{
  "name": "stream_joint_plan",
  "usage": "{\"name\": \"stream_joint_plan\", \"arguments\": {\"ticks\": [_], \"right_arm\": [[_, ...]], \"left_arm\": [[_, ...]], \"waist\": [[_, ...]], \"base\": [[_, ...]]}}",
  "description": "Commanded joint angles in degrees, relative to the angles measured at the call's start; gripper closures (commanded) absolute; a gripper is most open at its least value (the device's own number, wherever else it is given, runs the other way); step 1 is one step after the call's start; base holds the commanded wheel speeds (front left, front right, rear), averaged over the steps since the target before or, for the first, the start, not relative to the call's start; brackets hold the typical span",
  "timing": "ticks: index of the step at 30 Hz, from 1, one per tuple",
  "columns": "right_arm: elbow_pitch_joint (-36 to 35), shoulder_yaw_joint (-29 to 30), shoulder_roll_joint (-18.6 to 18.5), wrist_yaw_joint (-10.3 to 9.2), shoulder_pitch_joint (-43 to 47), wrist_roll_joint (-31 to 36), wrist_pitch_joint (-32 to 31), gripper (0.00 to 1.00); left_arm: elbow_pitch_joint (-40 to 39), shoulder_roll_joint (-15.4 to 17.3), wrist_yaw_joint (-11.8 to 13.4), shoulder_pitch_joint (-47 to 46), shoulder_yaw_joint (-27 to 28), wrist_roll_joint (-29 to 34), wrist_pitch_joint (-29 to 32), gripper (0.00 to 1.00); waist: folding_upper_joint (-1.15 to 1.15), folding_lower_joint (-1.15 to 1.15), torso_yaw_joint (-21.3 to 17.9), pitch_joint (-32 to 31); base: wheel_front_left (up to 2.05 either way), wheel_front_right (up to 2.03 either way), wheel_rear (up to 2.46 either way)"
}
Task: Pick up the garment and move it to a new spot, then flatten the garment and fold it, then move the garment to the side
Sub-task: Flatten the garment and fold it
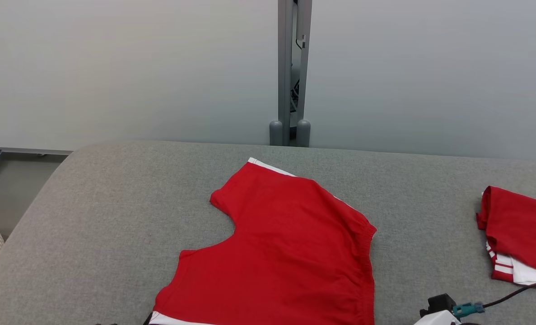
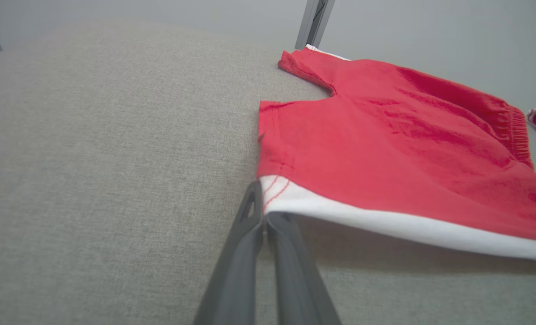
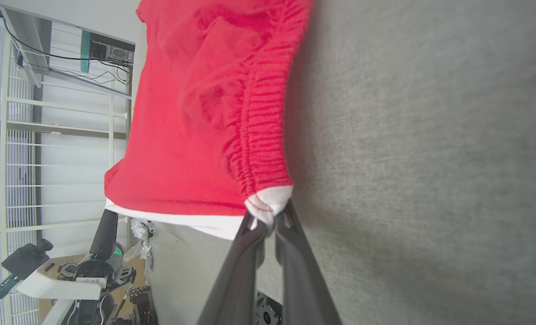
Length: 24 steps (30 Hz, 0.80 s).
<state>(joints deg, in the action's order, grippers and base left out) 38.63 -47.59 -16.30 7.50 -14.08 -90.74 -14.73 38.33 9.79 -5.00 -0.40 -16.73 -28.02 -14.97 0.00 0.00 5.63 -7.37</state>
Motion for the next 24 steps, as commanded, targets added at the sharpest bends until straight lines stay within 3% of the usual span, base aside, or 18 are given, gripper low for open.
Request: {"name": "stream_joint_plan", "arguments": {"ticks": [1, 11, 24], "right_arm": [[-0.2, -0.2, -1.1, -0.02, 0.9, 0.2, -0.4, 1.00], [-3.1, -1.1, -2.4, -0.02, 1.7, 0.5, -2.3, 1.00], [-5.3, 0.9, -1.2, -0.02, -0.7, -0.4, -1.0, 1.00]], "left_arm": [[-0.6, 0.8, 0.2, 0.7, 0.9, 0.5, -0.2, 1.00], [-3.8, 1.4, 1.0, 3.0, 2.1, 3.3, -0.2, 1.00], [-5.2, 2.9, 0.8, -2.5, 3.7, 6.0, -0.2, 1.00]], "waist": [[0.00, 0.00, 0.1, 0.1], [0.00, 0.00, 0.7, 0.2], [0.00, 0.00, -1.4, 0.5]], "base": [[0.00, 0.00, 0.00], [0.00, 0.00, 0.00], [0.00, 0.00, 0.00]]}}
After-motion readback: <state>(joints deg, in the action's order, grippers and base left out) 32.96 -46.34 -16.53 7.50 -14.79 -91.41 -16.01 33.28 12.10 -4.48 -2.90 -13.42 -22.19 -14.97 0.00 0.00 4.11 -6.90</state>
